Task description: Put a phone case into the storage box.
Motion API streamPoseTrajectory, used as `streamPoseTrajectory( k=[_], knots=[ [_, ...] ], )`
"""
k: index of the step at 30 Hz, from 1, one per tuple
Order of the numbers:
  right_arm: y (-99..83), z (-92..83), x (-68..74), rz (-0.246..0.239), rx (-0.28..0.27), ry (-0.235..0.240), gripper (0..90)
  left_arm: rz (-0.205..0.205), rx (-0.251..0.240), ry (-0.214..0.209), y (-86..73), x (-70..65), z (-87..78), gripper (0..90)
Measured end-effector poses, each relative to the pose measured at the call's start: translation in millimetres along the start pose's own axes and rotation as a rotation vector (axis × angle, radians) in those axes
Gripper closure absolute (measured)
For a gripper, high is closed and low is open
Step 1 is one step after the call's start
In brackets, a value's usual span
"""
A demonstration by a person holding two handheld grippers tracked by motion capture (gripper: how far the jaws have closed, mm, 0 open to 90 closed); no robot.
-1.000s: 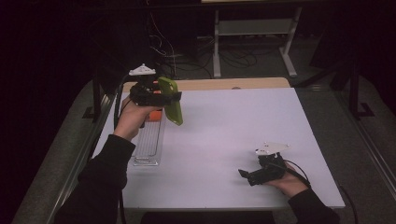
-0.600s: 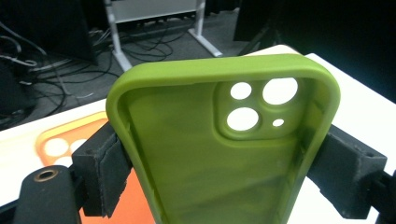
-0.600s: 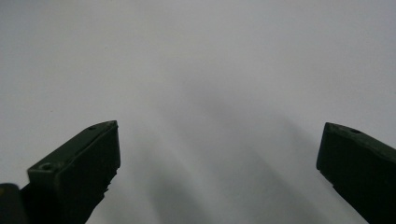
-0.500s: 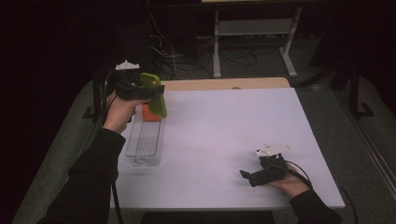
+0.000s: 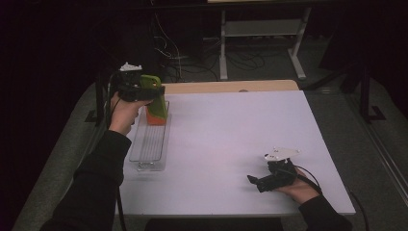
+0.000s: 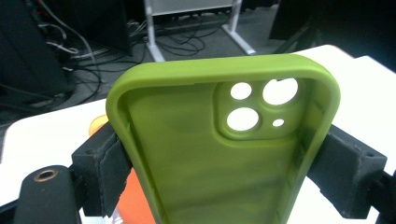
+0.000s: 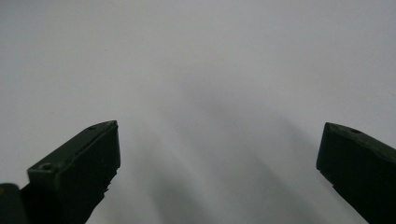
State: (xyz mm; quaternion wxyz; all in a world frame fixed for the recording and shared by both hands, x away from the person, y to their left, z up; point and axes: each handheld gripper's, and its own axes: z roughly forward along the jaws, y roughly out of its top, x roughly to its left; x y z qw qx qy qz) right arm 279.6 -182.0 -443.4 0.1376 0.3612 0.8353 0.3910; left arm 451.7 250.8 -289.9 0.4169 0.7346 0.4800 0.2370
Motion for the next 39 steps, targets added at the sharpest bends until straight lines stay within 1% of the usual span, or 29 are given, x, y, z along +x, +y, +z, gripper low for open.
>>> streamPoseTrajectory(
  k=[2, 5, 10, 11, 13, 16, 17, 18, 20, 21, 22, 23, 25, 26, 29, 30, 31, 32, 33, 36, 37, 38, 39],
  knots=[
    [0.0, -0.3, -0.5, -0.004, 0.001, 0.0, 0.0, -0.01, 0.003, 0.018, -0.8, 1.6, 2.6, 14.9],
    [0.2, -0.4, -0.4, 0.005, -0.002, 0.001, 0.0, -0.023, 0.008, 0.041, -1.9, 4.1, 6.2, 14.9],
    [0.3, -0.3, -0.5, 0.005, -0.003, 0.002, 0.0, -0.028, 0.032, 0.082, -6.8, 6.4, 13.4, 14.9],
    [0.3, -0.3, -0.5, 0.005, -0.003, 0.003, 0.0, -0.024, 0.043, 0.091, -8.1, 7.1, 14.9, 14.8],
    [0.3, -0.4, -0.5, 0.007, -0.002, 0.002, 0.0, -0.041, 0.046, 0.105, -11.2, 7.5, 18.6, 14.8],
    [0.4, -0.7, -0.2, 0.01, -0.002, 0.003, 0.0, -0.037, 0.071, 0.118, -15.6, 9.0, 23.1, 14.8],
    [0.5, -0.8, -0.3, 0.008, -0.001, 0.002, 0.0, -0.045, 0.069, 0.124, -17.1, 8.3, 25.5, 14.8],
    [0.5, -0.9, 0.1, 0.013, 0.001, 0.003, 0.0, -0.04, 0.079, 0.133, -18.5, 8.6, 27.1, 14.8],
    [0.5, -1.0, -0.6, 0.005, -0.001, 0.002, 0.0, -0.05, 0.086, 0.142, -21.5, 9.2, 30.5, 14.8],
    [0.5, -1.1, -0.5, 0.007, 0.0, 0.002, 0.0, -0.047, 0.09, 0.149, -22.8, 10.0, 31.5, 14.8],
    [0.5, -1.1, -0.5, 0.009, 0.001, 0.002, 0.0, -0.057, 0.093, 0.152, -24.3, 9.9, 33.1, 14.8],
    [0.5, -1.0, -0.9, 0.002, -0.003, 0.001, 0.0, -0.049, 0.101, 0.157, -25.6, 10.9, 34.5, 14.8],
    [0.4, -1.0, -1.0, 0.0, -0.004, 0.0, 0.0, -0.061, 0.105, 0.162, -28.5, 11.3, 38.2, 14.8],
    [0.4, -1.2, -0.3, 0.009, 0.001, 0.003, 0.0, -0.057, 0.112, 0.168, -29.6, 12.1, 39.6, 14.8],
    [0.4, -1.2, -1.0, -0.003, -0.005, -0.002, 0.0, -0.055, 0.123, 0.188, -33.3, 13.1, 45.0, 14.7],
    [0.4, -1.2, -1.0, -0.003, -0.005, -0.001, 0.0, -0.061, 0.121, 0.189, -34.4, 13.4, 47.0, 14.7],
    [0.5, -1.2, -1.1, -0.002, -0.004, -0.001, 0.0, -0.055, 0.132, 0.191, -35.2, 14.1, 48.0, 14.7],
    [0.4, -1.1, -1.1, -0.001, -0.003, -0.001, 0.0, -0.059, 0.127, 0.195, -36.2, 14.1, 49.6, 14.7],
    [0.4, -1.2, -0.4, 0.01, 0.001, 0.001, 0.0, -0.061, 0.125, 0.194, -37.2, 14.6, 50.9, 14.7],
    [0.2, -0.8, -0.6, 0.004, -0.001, 0.0, 0.0, -0.064, 0.131, 0.2, -40.1, 15.1, 55.2, 14.5],
    [0.2, -0.7, -0.7, 0.002, 0.0, 0.001, 0.0, -0.062, 0.134, 0.208, -41.1, 15.3, 56.2, 14.4],
    [0.1, -0.8, -0.6, 0.002, -0.001, 0.0, 0.0, -0.067, 0.126, 0.216, -42.1, 15.3, 57.8, 14.3],
    [0.1, -0.9, -0.6, 0.002, -0.001, 0.0, 0.0, -0.062, 0.131, 0.219, -42.7, 16.0, 58.7, 14.2]
  ],
)
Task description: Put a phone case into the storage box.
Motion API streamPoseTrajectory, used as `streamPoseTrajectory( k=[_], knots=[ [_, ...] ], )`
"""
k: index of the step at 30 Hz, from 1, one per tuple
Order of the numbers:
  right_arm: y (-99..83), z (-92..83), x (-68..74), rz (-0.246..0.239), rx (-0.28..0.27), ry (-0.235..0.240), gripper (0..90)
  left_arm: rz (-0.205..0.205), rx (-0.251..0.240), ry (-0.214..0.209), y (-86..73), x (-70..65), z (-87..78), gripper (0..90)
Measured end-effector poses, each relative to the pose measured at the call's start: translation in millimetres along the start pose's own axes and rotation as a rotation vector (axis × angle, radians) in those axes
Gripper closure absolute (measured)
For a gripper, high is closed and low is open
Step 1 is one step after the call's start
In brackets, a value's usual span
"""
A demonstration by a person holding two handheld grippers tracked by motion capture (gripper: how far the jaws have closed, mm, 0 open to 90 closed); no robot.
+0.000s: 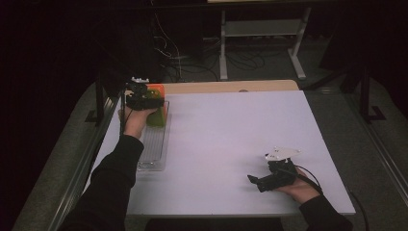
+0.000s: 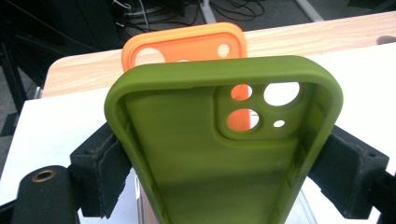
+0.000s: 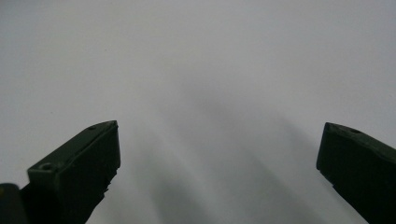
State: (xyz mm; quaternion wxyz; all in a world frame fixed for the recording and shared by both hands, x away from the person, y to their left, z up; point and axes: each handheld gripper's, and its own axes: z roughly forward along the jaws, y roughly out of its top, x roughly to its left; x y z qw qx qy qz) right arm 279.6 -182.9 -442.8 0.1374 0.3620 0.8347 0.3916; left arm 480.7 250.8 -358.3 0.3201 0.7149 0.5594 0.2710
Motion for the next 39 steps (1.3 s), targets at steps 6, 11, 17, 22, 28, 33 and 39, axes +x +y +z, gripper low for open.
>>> streamPoseTrajectory(
  k=[6, 11, 17, 22, 28, 33, 39],
  knots=[
    [-0.1, 0.3, -0.3, -0.002, -0.001, 0.003, 0.0, 0.006, 0.012, 0.032, -1.4, -0.3, 6.3, 13.8],
    [0.1, 0.4, -0.6, 0.001, 0.0, 0.002, 0.0, -0.003, 0.007, 0.045, -2.5, -0.2, 11.8, 13.4],
    [0.0, 0.1, -0.2, -0.002, -0.001, 0.003, 0.0, -0.017, 0.004, 0.053, -2.5, 0.5, 16.6, 11.6],
    [-0.1, 0.0, -0.2, -0.001, 0.0, 0.004, 0.0, -0.035, 0.006, 0.048, -3.5, 0.8, 21.1, 8.8],
    [-0.1, 0.2, -0.4, -0.002, -0.001, 0.003, 0.0, -0.066, -0.031, 0.016, -2.8, 1.6, 20.8, 5.1],
    [0.0, -0.2, -0.3, -0.004, -0.003, 0.004, 0.0, -0.055, -0.041, -0.007, -1.2, 3.1, 14.8, 2.9],
    [-0.1, -0.4, -0.2, -0.006, -0.002, 0.003, 0.0, 0.005, -0.03, -0.099, 0.8, 3.8, -2.6, 2.9]
  ],
)
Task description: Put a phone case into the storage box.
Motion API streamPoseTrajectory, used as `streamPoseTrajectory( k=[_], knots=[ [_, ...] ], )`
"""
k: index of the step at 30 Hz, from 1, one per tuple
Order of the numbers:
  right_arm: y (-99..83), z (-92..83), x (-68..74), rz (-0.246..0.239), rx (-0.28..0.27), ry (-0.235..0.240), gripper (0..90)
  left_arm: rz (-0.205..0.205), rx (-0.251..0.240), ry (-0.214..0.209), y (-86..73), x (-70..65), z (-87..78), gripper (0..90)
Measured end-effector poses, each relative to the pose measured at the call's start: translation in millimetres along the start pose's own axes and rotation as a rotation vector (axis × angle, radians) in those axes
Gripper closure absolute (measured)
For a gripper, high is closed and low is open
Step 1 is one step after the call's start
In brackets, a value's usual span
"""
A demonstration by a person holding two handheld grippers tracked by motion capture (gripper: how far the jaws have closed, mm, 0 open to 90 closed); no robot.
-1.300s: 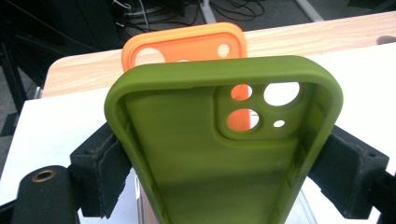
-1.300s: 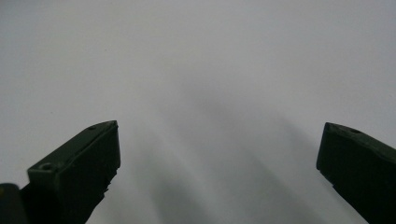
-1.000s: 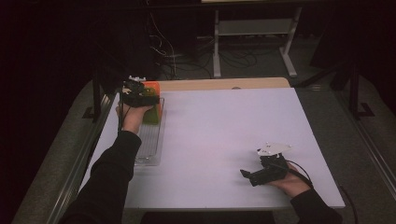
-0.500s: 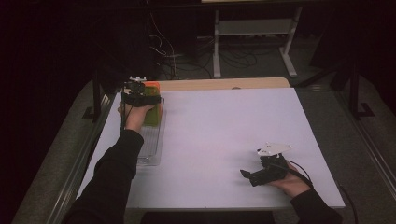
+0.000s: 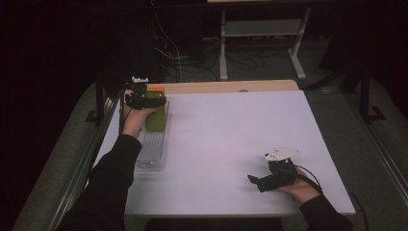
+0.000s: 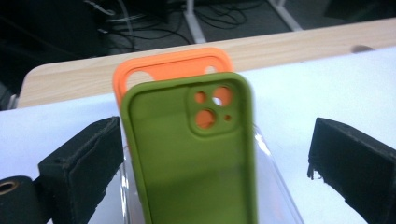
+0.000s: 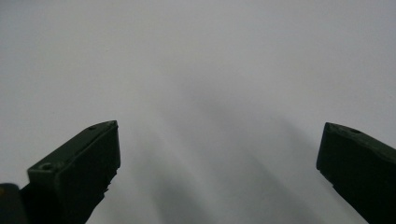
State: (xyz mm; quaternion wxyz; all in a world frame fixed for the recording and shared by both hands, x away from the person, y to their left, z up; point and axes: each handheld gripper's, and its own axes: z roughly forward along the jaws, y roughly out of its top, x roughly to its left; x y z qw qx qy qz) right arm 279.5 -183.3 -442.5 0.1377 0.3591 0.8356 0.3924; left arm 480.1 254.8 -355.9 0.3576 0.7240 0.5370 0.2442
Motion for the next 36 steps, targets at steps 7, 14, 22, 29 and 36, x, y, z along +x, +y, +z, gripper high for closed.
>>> streamPoseTrajectory(
  k=[7, 14, 22, 29, 36],
  knots=[
    [0.6, -0.4, 0.4, -0.002, -0.002, -0.002, 0.0, 0.062, 0.002, -0.119, 1.7, -7.0, -25.0, 2.9],
    [1.3, -0.5, 0.5, 0.008, -0.002, -0.001, 0.0, 0.135, -0.002, -0.212, 1.9, -17.4, -44.7, 2.7],
    [1.6, -1.9, 0.8, 0.012, -0.004, -0.003, 0.0, 0.222, -0.012, -0.267, -3.2, -25.7, -60.6, 2.4],
    [2.8, -4.1, 0.0, -0.002, -0.016, 0.001, 0.0, 0.267, -0.008, -0.336, -13.8, -30.6, -74.2, 2.4],
    [5.9, -7.4, 1.2, -0.004, -0.025, 0.003, 0.0, 0.268, -0.008, -0.395, -32.7, -35.8, -85.2, 2.3]
  ],
)
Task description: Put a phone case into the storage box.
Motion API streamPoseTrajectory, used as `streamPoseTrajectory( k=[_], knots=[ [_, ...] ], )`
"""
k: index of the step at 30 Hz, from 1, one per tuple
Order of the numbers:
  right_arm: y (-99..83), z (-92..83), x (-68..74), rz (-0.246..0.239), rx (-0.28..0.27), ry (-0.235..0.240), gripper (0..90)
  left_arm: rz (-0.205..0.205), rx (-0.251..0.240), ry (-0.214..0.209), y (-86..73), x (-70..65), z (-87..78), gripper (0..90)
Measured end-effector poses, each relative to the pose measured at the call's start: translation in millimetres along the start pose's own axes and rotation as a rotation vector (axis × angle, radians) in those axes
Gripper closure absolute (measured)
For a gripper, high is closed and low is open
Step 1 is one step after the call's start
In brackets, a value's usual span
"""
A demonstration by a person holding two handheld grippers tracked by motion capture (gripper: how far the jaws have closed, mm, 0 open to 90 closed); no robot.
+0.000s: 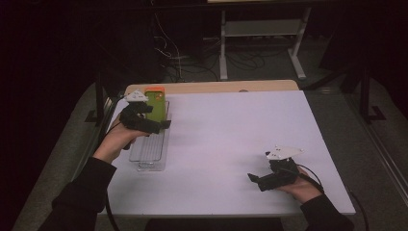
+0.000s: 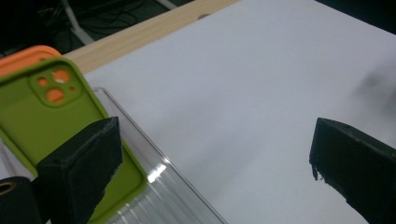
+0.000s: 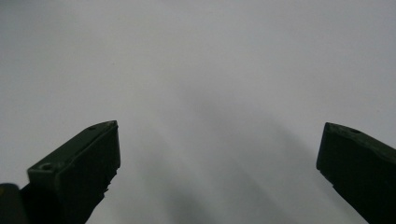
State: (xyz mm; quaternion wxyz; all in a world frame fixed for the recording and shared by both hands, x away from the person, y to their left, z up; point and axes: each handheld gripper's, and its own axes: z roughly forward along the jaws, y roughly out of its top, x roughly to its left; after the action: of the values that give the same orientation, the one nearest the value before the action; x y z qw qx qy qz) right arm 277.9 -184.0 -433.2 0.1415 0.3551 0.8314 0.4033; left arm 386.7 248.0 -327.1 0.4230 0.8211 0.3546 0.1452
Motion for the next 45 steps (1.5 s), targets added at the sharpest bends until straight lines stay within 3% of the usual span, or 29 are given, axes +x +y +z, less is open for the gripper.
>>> streamPoseTrajectory(
  k=[9, 24, 26, 36, 45],
  knots=[
    [1.6, -3.0, -3.1, -0.013, -0.012, -0.007, 0.0, 0.029, -0.004, -0.039, -23.0, -14.9, -3.7, 2.2],
    [3.6, -7.1, -1.6, -0.009, -0.016, 0.002, 0.0, 0.077, -0.017, -0.059, -56.9, -36.7, -8.8, 2.2],
    [3.9, -7.7, -2.8, -0.025, -0.02, -0.003, 0.0, 0.08, -0.022, -0.064, -60.2, -39.0, -9.6, 2.2],
    [8.2, -12.7, -2.0, -0.02, -0.036, 0.003, 0.0, 0.064, -0.049, -0.043, -81.7, -45.8, -15.6, 2.2],
    [10.0, -15.1, -2.4, -0.008, -0.051, 0.013, 0.0, 0.053, -0.063, -0.054, -94.6, -50.2, -18.8, 2.2]
  ],
)
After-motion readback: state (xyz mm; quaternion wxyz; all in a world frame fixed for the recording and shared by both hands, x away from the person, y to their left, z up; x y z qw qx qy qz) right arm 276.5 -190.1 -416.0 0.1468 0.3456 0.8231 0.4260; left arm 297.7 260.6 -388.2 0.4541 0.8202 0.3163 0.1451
